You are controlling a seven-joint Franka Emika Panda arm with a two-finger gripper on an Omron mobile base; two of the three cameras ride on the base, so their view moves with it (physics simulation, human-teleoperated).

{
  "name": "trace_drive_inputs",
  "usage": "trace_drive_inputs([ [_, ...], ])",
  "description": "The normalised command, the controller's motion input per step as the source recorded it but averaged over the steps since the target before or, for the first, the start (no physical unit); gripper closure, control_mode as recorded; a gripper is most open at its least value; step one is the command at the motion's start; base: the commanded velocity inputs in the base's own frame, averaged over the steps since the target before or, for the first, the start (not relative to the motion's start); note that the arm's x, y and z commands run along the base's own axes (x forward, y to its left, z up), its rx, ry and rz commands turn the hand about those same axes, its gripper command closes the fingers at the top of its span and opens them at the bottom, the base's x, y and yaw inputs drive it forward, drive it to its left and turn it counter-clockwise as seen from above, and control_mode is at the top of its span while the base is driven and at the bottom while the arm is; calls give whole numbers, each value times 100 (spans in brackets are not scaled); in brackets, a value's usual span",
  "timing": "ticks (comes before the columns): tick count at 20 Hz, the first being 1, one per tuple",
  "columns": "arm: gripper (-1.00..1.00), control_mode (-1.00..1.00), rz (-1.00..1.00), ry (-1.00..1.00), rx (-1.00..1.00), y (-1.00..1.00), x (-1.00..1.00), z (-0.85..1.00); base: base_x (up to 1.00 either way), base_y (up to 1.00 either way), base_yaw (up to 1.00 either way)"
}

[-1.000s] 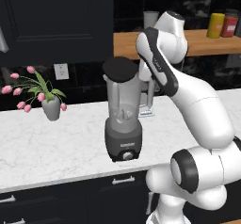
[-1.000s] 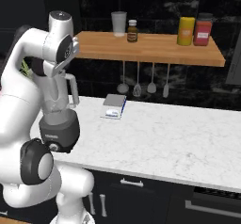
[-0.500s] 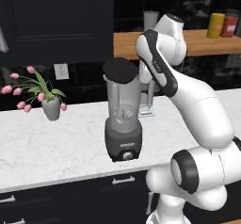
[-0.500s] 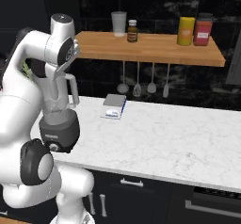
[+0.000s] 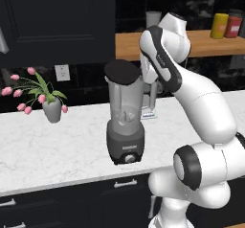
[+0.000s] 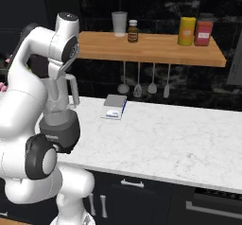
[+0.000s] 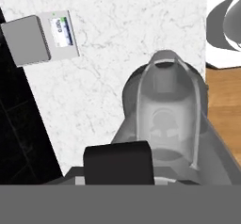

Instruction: Close the lid blender by securely placing the lid on top.

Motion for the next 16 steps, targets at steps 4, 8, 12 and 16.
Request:
trace_drive_inputs([
  [4, 100, -100, 0, 1, -3, 1, -21, 6, 0, 0, 0],
  [8, 100, -100, 0, 10, -6, 13, 1, 7, 0, 0, 0],
  [12, 100, -100, 0, 21, -8, 21, 24, 0, 0, 0, 0],
  [16, 100, -100, 0, 18, -8, 2, 16, 0, 0, 0, 0],
])
